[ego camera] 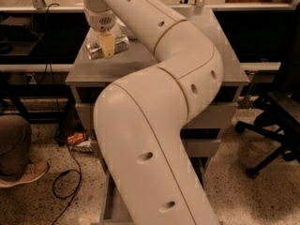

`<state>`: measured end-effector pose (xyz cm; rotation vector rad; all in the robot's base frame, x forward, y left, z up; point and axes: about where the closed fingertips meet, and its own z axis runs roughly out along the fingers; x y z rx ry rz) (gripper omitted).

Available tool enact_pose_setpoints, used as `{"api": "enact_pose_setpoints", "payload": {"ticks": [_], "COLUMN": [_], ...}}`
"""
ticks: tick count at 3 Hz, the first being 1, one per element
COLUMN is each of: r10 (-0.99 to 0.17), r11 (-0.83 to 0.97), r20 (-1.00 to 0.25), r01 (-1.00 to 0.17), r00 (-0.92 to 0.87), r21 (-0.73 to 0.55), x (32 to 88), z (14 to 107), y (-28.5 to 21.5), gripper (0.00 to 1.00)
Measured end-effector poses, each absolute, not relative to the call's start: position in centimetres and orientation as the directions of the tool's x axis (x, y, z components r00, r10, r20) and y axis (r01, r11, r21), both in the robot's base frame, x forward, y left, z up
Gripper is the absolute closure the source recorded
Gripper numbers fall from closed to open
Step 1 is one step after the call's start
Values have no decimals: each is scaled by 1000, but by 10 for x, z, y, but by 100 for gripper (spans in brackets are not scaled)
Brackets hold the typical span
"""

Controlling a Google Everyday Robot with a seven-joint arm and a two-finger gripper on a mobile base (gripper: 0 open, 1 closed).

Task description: Place redbull can into bottom drawer

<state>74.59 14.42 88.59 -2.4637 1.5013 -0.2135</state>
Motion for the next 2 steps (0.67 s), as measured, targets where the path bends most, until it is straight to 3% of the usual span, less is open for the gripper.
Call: {"api": "enact_pose_setpoints", "payload": {"ticks": [2], "r10": [-947], "r11": [-279], "r20": [-66], "r01": [-904], "r00": [315], "r21": [-324], "x": [711], "z": [906], "y": [85], "gripper": [100]}}
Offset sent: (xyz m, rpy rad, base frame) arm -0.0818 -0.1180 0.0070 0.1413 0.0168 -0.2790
